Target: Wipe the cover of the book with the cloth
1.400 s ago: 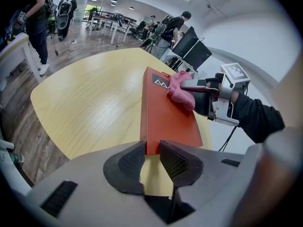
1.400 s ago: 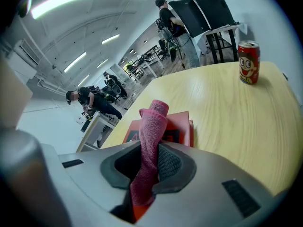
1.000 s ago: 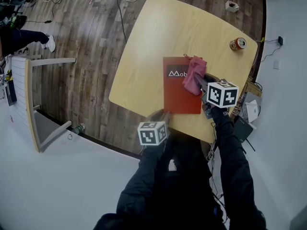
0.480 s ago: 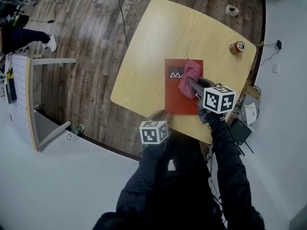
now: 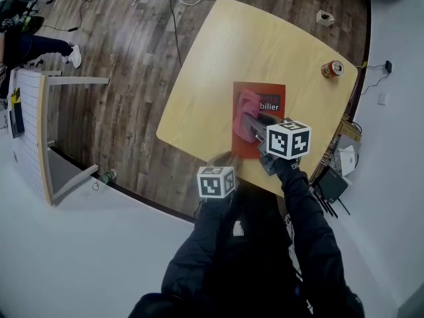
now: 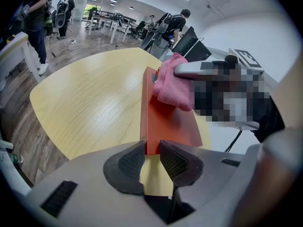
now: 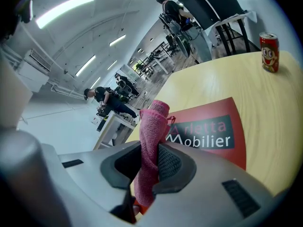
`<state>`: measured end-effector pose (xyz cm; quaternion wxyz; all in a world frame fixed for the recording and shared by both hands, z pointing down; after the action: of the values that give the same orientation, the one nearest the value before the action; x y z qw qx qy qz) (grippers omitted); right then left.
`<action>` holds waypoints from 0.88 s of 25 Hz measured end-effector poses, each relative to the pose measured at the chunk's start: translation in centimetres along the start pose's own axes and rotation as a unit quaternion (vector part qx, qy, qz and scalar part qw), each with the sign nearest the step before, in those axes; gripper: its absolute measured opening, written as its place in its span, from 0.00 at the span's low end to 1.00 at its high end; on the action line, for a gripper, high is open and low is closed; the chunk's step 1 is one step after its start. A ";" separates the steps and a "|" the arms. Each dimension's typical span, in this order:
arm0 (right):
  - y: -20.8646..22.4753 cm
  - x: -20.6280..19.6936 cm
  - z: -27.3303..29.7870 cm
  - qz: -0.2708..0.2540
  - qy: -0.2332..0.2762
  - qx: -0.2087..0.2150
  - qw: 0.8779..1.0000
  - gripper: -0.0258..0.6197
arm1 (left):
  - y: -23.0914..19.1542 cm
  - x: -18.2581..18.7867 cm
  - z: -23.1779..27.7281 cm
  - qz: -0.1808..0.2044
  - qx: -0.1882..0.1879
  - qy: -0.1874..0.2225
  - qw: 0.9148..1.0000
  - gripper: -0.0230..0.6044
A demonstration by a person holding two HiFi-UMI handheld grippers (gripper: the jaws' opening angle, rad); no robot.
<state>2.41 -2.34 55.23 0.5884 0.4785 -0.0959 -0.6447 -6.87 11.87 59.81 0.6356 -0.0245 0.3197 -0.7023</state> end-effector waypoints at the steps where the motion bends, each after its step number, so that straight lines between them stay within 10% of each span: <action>1: 0.0 -0.2 0.2 0.003 -0.001 0.002 1.000 0.16 | 0.0 0.0 0.0 0.000 0.000 0.000 1.000 0.22; 22: 2.5 -2.7 0.1 -0.003 -0.042 -0.038 0.998 0.16 | 0.0 -0.1 0.0 0.000 0.002 0.004 1.000 0.23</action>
<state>3.63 -0.83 58.39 0.6000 0.4286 -0.0941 -0.6689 -6.85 11.95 59.83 0.6342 -0.0205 0.3204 -0.7034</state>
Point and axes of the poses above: the fingertips, and each gripper's own axes: z forward along the fingers, y to its right, x out of its top, the point moved 5 cm from there along -z, backward along the fingers, and after that the axes turned 7 degrees about y, right-handed, at the moved point
